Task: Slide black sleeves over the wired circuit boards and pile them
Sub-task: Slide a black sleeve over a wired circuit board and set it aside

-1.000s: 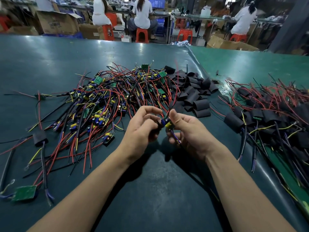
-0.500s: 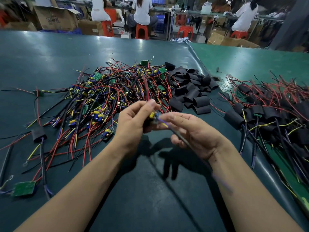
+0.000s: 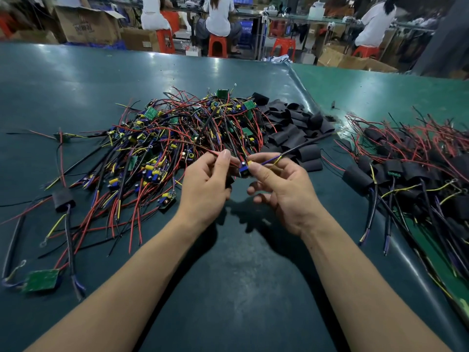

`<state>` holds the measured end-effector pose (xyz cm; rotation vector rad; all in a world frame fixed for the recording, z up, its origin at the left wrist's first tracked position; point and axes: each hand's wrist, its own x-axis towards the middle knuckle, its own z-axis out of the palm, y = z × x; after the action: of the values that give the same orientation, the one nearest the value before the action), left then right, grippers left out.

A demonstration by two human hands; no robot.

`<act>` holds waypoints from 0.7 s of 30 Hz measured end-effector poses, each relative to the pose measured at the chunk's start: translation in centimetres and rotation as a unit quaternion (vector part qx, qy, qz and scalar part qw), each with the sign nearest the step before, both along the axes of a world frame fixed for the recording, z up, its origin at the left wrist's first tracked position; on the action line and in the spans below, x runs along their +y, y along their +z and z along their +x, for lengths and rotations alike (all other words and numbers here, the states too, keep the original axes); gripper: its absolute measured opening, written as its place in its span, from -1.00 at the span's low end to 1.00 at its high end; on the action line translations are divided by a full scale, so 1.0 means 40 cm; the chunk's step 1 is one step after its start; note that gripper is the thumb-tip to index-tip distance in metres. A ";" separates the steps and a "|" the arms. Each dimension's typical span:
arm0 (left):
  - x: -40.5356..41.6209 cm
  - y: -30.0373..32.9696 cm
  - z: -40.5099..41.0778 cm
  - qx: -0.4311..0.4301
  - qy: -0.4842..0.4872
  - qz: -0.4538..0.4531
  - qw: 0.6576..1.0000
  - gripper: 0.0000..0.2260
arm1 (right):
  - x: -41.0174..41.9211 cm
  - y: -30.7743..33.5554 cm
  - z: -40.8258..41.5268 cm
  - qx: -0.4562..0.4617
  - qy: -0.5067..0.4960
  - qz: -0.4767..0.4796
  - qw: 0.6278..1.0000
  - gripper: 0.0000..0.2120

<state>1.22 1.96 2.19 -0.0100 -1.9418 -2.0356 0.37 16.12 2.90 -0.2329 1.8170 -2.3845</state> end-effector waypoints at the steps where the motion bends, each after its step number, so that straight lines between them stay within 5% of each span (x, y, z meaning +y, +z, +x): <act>1: 0.001 0.002 0.001 0.005 -0.003 0.014 1.000 -0.75 | 0.001 0.002 -0.001 0.013 -0.022 -0.014 1.000 -0.91; 7: -0.002 0.009 0.000 0.012 -0.037 0.095 0.995 -0.80 | 0.003 0.010 -0.001 0.037 -0.028 -0.114 0.992 -0.86; 12: -0.009 0.007 0.002 0.040 -0.040 0.044 0.997 -0.81 | 0.002 0.006 0.003 0.008 0.047 -0.049 0.998 -0.72; 21: -0.011 0.004 -0.002 0.015 -0.054 0.046 0.997 -0.82 | -0.007 -0.009 -0.007 0.096 -0.090 -0.035 0.991 -0.85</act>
<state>1.14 1.50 2.34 -0.1264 -1.8649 -2.1799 0.09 15.85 2.56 -0.3285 1.9129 -2.6348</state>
